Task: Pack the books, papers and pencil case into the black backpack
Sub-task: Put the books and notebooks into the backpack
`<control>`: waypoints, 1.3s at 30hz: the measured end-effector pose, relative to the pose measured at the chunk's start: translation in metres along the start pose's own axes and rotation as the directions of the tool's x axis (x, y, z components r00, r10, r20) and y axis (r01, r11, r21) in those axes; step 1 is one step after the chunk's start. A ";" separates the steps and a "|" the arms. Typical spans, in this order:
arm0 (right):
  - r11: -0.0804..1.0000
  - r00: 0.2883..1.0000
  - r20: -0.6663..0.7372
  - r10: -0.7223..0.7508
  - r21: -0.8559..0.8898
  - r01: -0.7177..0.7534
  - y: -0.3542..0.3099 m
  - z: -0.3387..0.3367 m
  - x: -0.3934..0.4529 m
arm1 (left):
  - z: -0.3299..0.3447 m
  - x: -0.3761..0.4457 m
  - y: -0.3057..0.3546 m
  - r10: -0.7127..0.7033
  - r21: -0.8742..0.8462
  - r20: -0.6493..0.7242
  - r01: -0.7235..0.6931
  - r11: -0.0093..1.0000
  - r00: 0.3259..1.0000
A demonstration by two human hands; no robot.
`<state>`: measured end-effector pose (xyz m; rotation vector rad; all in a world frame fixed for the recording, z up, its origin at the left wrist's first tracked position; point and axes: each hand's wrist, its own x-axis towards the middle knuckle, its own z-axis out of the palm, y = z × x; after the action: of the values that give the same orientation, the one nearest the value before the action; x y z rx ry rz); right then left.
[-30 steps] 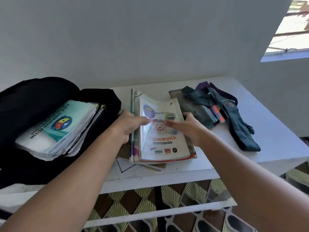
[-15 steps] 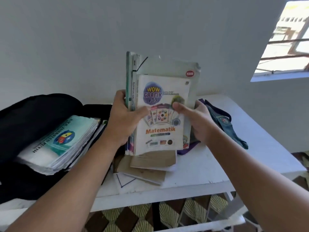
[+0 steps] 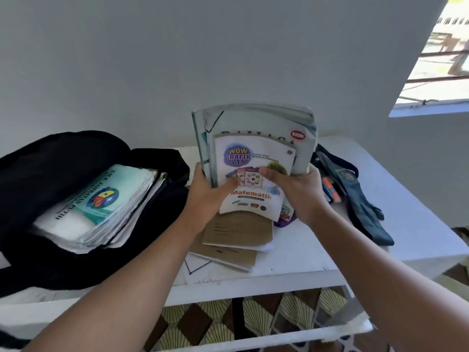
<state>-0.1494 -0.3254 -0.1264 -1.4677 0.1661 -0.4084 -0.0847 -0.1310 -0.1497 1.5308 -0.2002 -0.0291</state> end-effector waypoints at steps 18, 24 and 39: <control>0.826 0.873 -0.007 0.489 0.326 -0.460 0.009 0.024 0.015 | -0.007 -0.002 0.062 -0.108 -0.345 -0.155 0.049 0.937 0.982; 0.972 0.988 0.051 0.148 0.175 -0.155 0.002 0.000 0.032 | -0.065 0.000 0.124 0.098 0.077 0.106 -0.106 0.991 0.990; 0.692 0.877 0.293 0.382 0.539 -0.481 0.027 0.079 -0.019 | -0.108 0.021 0.141 0.247 0.786 -0.075 -0.096 0.611 0.966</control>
<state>-0.1343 -0.2442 -0.1469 -0.7793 0.2264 0.0599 -0.0633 -0.0215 -0.0103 2.3773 -0.2324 0.4060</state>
